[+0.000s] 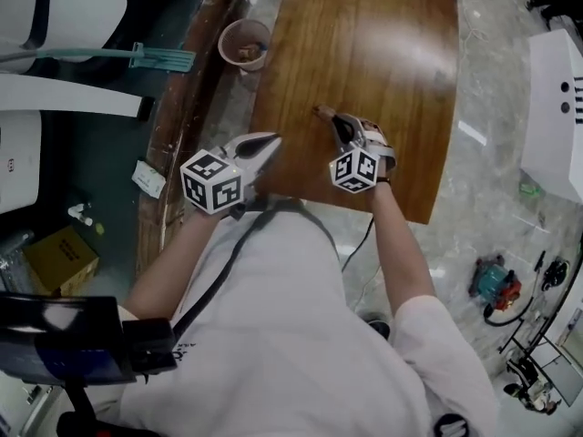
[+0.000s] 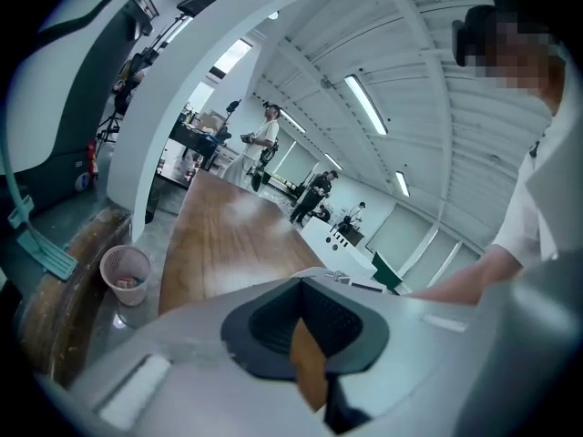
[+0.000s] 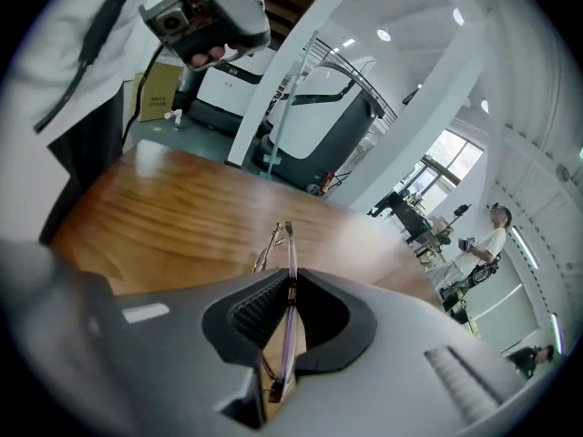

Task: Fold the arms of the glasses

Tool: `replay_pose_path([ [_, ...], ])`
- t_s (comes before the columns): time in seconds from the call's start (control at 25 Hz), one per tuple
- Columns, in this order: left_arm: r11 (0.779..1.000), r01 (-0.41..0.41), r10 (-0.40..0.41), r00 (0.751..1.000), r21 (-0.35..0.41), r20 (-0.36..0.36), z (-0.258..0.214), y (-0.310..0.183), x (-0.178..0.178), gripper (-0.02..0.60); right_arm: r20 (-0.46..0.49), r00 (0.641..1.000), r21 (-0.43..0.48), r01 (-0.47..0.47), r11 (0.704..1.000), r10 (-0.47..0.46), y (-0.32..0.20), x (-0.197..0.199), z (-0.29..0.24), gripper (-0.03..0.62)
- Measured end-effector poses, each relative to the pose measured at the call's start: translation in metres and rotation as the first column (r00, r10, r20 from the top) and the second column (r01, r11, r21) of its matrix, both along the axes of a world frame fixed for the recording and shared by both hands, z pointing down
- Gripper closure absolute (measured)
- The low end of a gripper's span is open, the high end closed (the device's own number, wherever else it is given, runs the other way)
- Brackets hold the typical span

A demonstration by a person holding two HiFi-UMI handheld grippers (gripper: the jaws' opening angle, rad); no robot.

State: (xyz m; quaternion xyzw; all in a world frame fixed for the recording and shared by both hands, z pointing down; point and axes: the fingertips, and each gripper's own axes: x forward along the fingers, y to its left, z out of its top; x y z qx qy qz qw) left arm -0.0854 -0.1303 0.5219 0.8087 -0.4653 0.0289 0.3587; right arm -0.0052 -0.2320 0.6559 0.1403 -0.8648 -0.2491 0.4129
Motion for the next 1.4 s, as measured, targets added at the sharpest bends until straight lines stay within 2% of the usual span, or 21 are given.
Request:
replay_pose_path([
  [0.16,0.999,0.038,-0.038,0.999,-0.011,0.001,0.003,0.003,-0.006,0.575,-0.037,0.998,0.039,0.045,0.998,-0.044,-0.002,-0.005,0.016,0.562],
  [0.28,0.998,0.056,-0.056,0.998,-0.011,0.013,0.005,0.003,-0.009,0.575,-0.03,0.998,0.055,0.065,0.996,-0.064,-0.002,-0.009,0.02,0.559],
  [0.48,0.998,0.064,-0.064,0.998,-0.008,0.021,0.006,0.007,-0.013,0.575,-0.027,0.997,0.02,0.072,0.997,-0.072,0.003,-0.014,0.028,0.514],
  [0.64,0.999,0.043,-0.043,0.999,0.005,0.011,0.002,0.006,-0.013,0.575,-0.024,0.998,-0.008,0.05,0.999,-0.05,0.006,-0.012,0.023,0.438],
  [0.76,0.999,0.025,-0.025,1.0,0.026,0.004,-0.005,0.004,-0.011,0.575,-0.001,1.0,-0.015,0.012,1.0,-0.012,0.01,-0.007,0.009,0.437],
  [0.92,0.998,-0.014,0.014,1.0,0.065,0.004,-0.014,0.003,-0.005,0.575,0.102,0.991,-0.045,-0.085,0.995,0.089,0.02,0.001,-0.027,0.442],
  [1.04,0.992,-0.07,0.069,0.997,0.1,0.017,-0.022,0.002,0.003,0.575,0.192,0.969,-0.054,-0.147,0.988,0.154,0.03,0.005,-0.06,0.486],
  [1.2,0.983,-0.125,0.125,0.992,0.135,0.006,-0.037,-0.002,0.013,0.575,0.313,0.916,-0.092,-0.234,0.968,0.251,0.047,0.01,-0.107,0.557],
  [1.32,0.97,-0.181,0.181,0.983,0.164,0.014,-0.047,-0.004,0.026,0.577,0.39,0.86,-0.127,-0.305,0.944,0.33,0.059,0.019,-0.136,0.562],
  [1.4,0.96,-0.214,0.215,0.977,0.182,0.017,-0.053,-0.003,0.035,0.577,0.446,0.807,-0.171,-0.348,0.922,0.387,0.067,0.026,-0.154,0.562],
])
